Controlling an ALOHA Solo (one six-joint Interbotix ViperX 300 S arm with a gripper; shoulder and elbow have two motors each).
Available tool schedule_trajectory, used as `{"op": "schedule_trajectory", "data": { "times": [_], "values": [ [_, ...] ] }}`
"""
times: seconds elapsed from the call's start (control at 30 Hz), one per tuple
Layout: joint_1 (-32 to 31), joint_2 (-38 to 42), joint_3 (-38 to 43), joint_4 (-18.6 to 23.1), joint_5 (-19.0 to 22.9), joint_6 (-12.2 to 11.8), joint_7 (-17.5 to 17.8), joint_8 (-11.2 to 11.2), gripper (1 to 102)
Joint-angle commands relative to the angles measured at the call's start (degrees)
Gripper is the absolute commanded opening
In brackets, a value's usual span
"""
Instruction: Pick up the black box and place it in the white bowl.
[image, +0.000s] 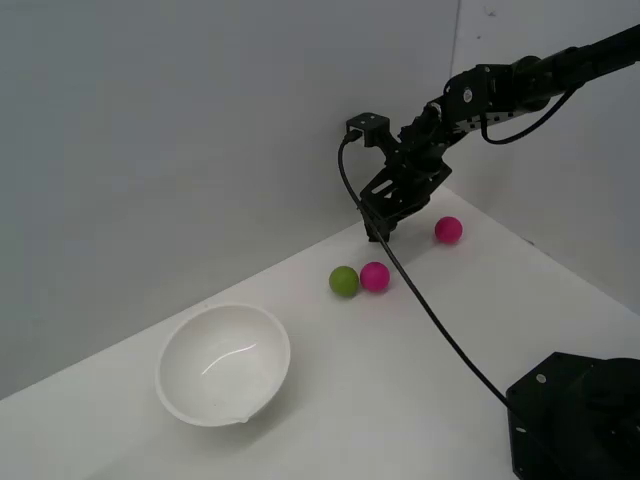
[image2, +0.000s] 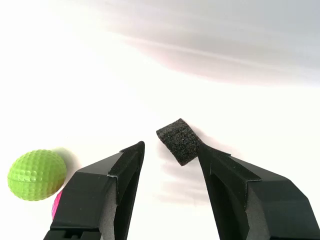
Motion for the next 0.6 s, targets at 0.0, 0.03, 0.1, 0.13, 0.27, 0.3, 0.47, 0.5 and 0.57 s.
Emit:
{"op": "schedule_trajectory", "data": {
  "times": [0.0, 0.03, 0.1, 0.13, 0.27, 0.3, 0.47, 0.5, 0.57],
  "values": [
    [0.8, 0.7, 1.0, -1.6, -2.0, -0.7, -0.2, -0.1, 59],
    [0.8, 0.5, 0.7, -1.8, -2.2, -0.7, -0.4, -0.1, 59],
    [0.8, 0.2, 0.4, -2.0, -2.5, -0.4, -0.4, -0.1, 59],
    [0.8, 0.1, 0.3, -2.2, -2.6, -0.4, -0.4, -0.1, 59],
    [1.0, -0.3, -0.1, -2.3, -2.7, -0.4, -0.6, -0.1, 63],
    [0.9, -0.4, -0.2, -2.3, -2.7, -0.4, -0.6, -0.1, 64],
    [1.1, -0.4, -0.1, -2.3, -2.8, -0.4, -0.6, -0.1, 64],
    [1.2, -0.3, -0.1, -2.3, -2.8, -0.4, -0.6, -0.1, 64],
    [1.3, -0.2, 0.1, -2.3, -2.7, -0.4, -0.6, -0.1, 64]
  ]
}}
